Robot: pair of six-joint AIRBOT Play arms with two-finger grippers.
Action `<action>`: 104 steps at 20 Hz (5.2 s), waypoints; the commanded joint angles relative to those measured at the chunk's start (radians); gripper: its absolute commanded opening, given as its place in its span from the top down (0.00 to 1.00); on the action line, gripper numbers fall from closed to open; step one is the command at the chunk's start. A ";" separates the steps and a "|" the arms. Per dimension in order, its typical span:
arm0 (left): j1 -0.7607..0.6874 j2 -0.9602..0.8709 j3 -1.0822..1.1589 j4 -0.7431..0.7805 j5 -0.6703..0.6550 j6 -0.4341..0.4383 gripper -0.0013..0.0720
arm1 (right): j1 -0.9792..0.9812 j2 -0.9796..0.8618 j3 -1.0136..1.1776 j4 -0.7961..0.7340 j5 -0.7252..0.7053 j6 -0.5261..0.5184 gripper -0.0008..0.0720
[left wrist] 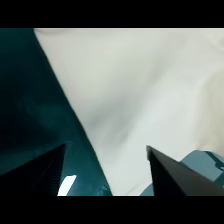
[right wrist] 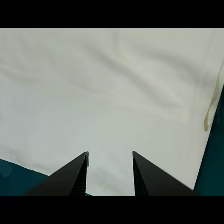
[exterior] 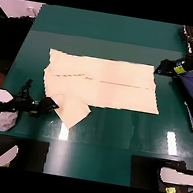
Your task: Fold the shirts.
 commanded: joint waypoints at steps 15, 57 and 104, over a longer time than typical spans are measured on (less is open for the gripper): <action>-0.054 -0.004 -0.036 -0.092 0.176 0.086 0.76 | 0.001 0.001 0.000 0.000 0.044 0.000 0.53; -0.148 0.203 0.187 0.061 -0.367 0.161 0.95 | -0.458 0.489 -0.739 -0.105 0.017 -0.141 0.97; -0.145 -0.163 0.380 0.217 0.256 0.040 0.93 | -0.415 -0.249 -0.227 0.280 -0.011 -0.211 0.34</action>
